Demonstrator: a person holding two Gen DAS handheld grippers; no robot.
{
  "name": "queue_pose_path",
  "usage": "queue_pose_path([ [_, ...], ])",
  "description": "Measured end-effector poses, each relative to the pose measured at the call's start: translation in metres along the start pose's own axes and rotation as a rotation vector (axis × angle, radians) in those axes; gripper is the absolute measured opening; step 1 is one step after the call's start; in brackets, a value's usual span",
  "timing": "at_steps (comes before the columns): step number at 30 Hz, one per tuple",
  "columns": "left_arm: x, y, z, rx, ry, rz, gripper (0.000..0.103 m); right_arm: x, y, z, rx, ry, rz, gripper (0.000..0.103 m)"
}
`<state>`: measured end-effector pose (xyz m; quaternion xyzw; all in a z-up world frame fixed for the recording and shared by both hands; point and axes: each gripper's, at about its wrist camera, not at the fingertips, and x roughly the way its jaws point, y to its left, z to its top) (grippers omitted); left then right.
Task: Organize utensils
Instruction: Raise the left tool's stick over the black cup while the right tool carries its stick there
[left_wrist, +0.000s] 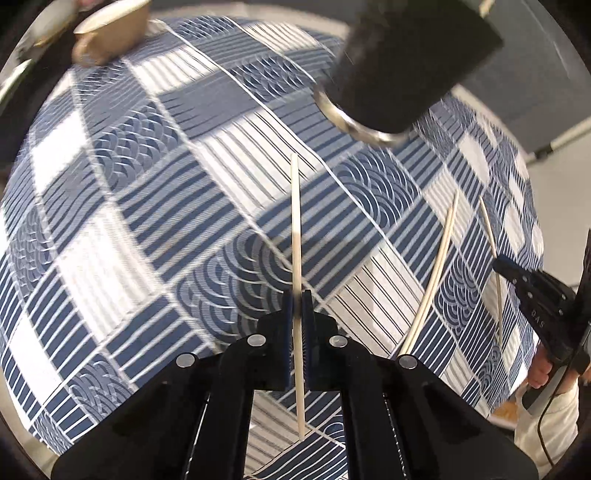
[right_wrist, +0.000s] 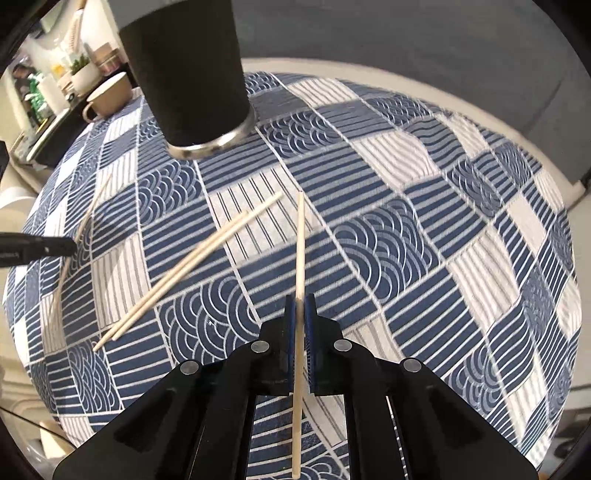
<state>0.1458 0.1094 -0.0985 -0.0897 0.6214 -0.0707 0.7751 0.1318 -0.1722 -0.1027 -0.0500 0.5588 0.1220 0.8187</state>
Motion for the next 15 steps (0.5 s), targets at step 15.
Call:
queue_pose_path([
  [15,-0.094,0.011,0.048,0.040,-0.203,0.109,0.005,-0.086,-0.007,0.067,0.018,-0.254,0.007,0.005],
])
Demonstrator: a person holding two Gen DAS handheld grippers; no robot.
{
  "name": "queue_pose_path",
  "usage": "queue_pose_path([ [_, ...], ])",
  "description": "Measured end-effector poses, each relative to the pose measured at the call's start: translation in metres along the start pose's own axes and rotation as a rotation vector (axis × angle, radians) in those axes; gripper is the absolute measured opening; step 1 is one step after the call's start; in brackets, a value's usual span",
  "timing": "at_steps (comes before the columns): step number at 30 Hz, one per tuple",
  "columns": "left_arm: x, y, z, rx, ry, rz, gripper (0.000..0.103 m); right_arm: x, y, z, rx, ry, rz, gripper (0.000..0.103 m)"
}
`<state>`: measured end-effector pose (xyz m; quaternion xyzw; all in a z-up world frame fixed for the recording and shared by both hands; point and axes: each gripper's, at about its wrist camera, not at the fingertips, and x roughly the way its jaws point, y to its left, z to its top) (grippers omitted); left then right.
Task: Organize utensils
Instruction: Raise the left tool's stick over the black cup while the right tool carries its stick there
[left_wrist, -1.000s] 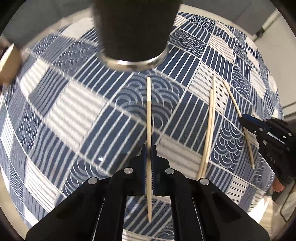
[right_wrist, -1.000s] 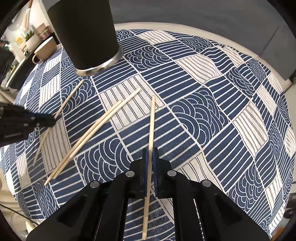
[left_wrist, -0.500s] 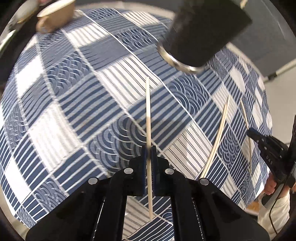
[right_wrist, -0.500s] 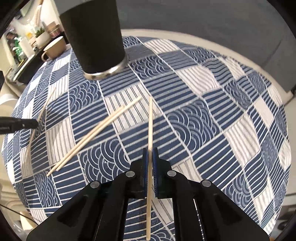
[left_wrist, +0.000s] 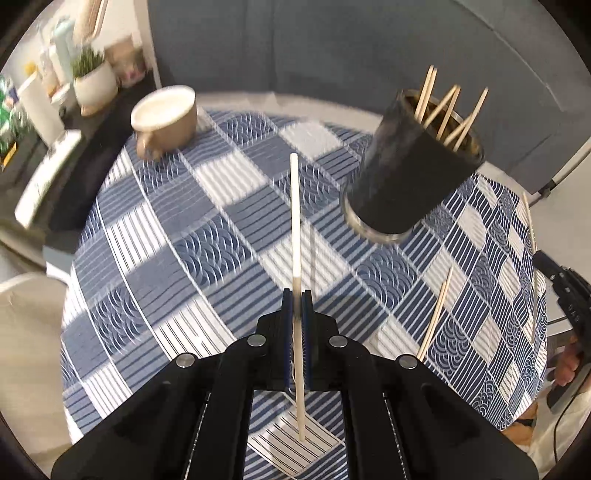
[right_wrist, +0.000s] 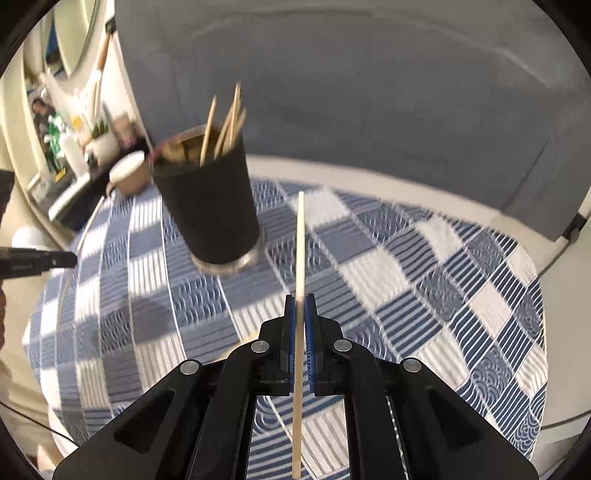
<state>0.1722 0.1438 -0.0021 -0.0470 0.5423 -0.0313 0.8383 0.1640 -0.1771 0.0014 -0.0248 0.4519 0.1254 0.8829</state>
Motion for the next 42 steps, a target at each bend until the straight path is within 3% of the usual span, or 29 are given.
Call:
queue_pose_path([
  [7,-0.034,-0.007,0.044,0.058,-0.119,-0.006,0.005,-0.033,0.008,0.042,0.025,-0.113,-0.010,0.005],
  [18,-0.068,-0.026,0.107,0.160,-0.305,-0.135,0.005,-0.069,0.032,0.106,0.051,-0.294,0.053,0.005],
  [25,-0.073,-0.038,0.142,0.208,-0.430,-0.263,0.005,-0.064,0.046,0.144,0.057,-0.367,0.127,0.005],
  [31,-0.064,-0.041,0.161,0.209,-0.465,-0.376,0.005,-0.051,0.043,0.165,0.116,-0.423,0.213,0.005],
  [35,-0.054,-0.041,0.164,0.186,-0.479,-0.445,0.005,-0.035,0.045,0.172,0.133,-0.434,0.257,0.005],
  [42,-0.023,-0.049,0.161,0.203,-0.517,-0.497,0.005,0.005,0.039,0.163,0.184,-0.454,0.299,0.005],
])
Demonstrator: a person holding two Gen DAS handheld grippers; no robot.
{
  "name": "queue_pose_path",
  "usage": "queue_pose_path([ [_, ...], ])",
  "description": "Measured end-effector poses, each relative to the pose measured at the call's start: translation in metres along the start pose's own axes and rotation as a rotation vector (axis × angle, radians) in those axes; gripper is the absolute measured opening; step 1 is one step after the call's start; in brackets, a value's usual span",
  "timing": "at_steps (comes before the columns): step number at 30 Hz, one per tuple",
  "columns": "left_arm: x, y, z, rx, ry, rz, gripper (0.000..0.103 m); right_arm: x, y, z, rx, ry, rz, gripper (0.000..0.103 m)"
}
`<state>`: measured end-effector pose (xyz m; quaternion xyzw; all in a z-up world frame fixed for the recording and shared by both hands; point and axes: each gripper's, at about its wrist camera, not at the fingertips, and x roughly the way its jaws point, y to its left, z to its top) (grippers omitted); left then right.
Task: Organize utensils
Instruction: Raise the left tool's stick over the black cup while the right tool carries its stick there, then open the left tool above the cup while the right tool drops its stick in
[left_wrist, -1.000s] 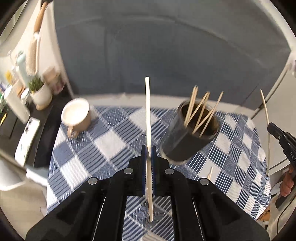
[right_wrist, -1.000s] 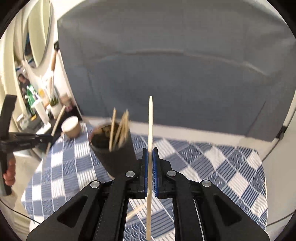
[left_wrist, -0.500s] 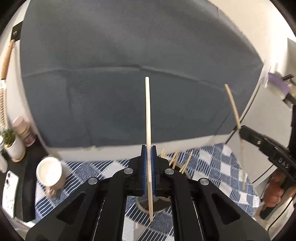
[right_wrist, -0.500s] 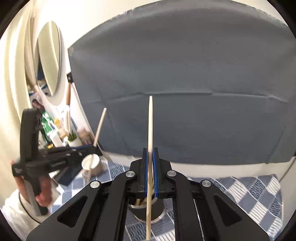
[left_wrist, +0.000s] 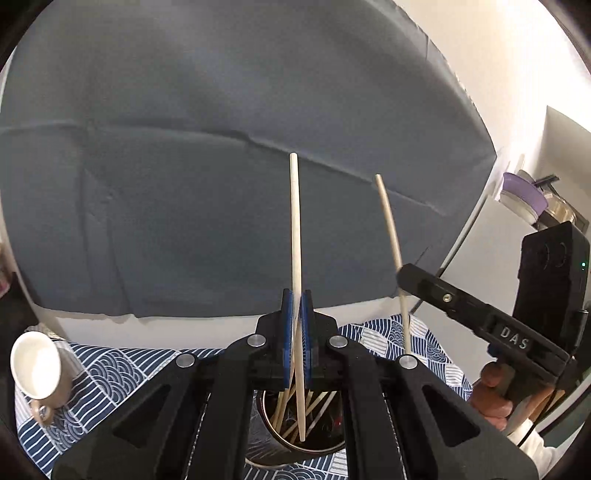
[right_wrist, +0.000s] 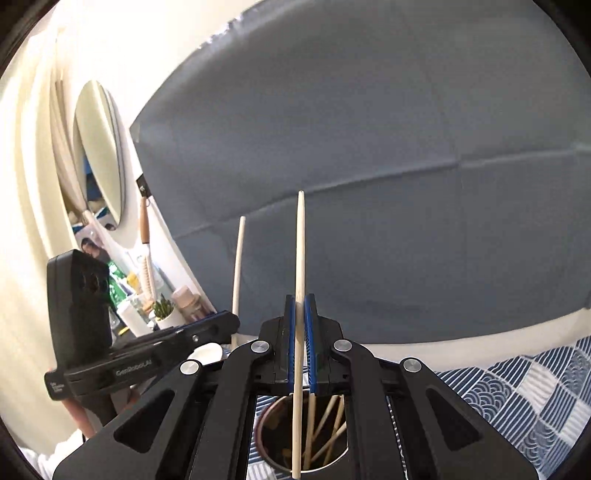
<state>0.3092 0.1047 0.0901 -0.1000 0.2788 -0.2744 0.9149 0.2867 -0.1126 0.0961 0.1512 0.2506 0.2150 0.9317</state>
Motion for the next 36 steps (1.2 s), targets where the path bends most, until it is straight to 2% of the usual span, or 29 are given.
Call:
queue_pose_path([
  [5,0.026,0.006,-0.025,0.000,0.012,0.004,0.005,0.028,-0.018,-0.027,0.055,-0.011,-0.007,0.005],
  [8,0.028,0.005,-0.036,0.026,0.008,0.011,0.005,0.041,-0.024,-0.038,0.084,-0.024,0.031,0.005],
  [11,0.028,0.006,-0.045,0.042,0.011,0.016,0.005,0.048,-0.024,-0.051,0.065,-0.029,0.021,0.005],
  [16,0.029,0.004,-0.055,0.077,0.012,0.027,0.005,0.038,-0.024,-0.068,0.058,-0.086,0.041,0.005],
  [18,0.029,0.002,-0.060,0.083,0.018,0.023,0.005,0.032,-0.023,-0.070,0.020,-0.092,0.019,0.005],
  [22,0.027,-0.003,-0.067,0.109,0.039,0.037,0.005,0.021,-0.018,-0.072,-0.042,-0.080,-0.018,0.006],
  [25,0.024,-0.006,-0.067,0.098,0.050,0.013,0.006,0.017,-0.019,-0.069,-0.033,-0.044,-0.011,0.007],
  [28,0.017,-0.006,-0.064,0.096,0.037,0.030,0.009,0.011,-0.012,-0.063,-0.062,-0.013,-0.050,0.014],
  [29,0.013,-0.004,-0.062,0.078,0.031,0.023,0.011,0.007,-0.009,-0.059,-0.080,-0.008,-0.064,0.020],
  [30,0.010,-0.002,-0.060,0.065,0.027,0.016,0.016,0.002,-0.005,-0.056,-0.097,-0.008,-0.085,0.029],
  [31,0.005,0.000,-0.057,0.051,0.017,0.016,0.022,-0.001,-0.003,-0.053,-0.107,-0.005,-0.098,0.033],
  [36,-0.015,0.004,-0.046,0.020,0.014,0.012,0.034,-0.023,0.013,-0.036,-0.172,0.008,-0.179,0.041],
])
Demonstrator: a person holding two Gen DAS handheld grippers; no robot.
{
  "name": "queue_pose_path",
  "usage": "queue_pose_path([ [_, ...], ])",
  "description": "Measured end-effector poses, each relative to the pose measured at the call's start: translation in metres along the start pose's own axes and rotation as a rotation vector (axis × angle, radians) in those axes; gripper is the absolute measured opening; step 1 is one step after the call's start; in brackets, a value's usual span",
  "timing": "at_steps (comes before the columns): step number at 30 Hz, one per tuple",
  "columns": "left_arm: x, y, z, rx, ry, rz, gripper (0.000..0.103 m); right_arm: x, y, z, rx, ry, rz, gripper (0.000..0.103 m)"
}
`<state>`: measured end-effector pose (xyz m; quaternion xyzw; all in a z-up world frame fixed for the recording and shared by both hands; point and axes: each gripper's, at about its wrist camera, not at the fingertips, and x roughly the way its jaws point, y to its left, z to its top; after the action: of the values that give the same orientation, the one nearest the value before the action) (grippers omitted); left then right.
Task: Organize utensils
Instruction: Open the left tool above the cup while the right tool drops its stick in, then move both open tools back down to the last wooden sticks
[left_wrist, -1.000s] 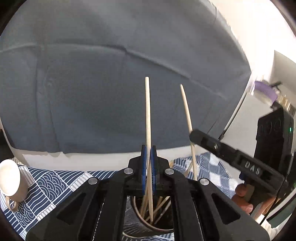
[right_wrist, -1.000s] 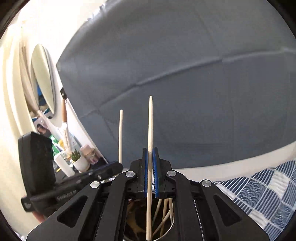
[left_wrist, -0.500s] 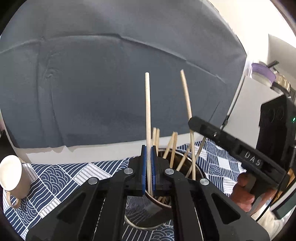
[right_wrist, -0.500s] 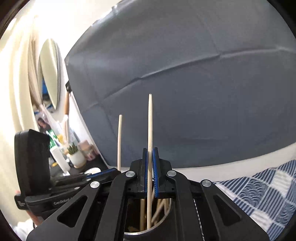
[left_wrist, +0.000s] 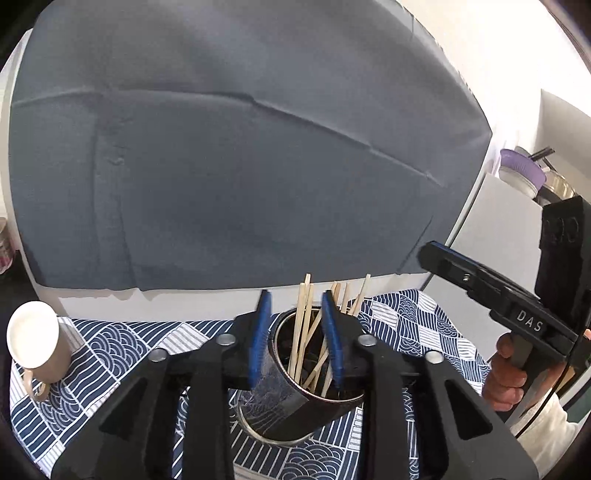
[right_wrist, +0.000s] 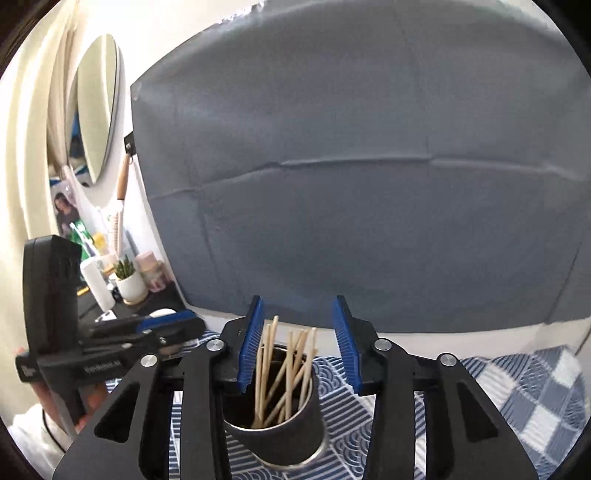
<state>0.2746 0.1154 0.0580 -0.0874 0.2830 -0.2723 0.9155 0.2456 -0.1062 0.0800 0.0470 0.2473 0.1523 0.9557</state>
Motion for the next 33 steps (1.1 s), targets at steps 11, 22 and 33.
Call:
queue_pose_path([
  [11,-0.046,-0.006,0.003,0.079,0.093,-0.003,0.058,-0.035,0.008,0.001,0.067,0.053,-0.134,0.072],
  [22,-0.068,-0.012,-0.031,0.147,0.202,-0.009,0.076,-0.059,0.013,-0.024,0.099,0.089,-0.209,0.085],
  [33,-0.045,-0.015,-0.076,0.151,0.337,-0.035,0.089,-0.058,0.019,-0.081,0.096,0.232,-0.250,0.085],
])
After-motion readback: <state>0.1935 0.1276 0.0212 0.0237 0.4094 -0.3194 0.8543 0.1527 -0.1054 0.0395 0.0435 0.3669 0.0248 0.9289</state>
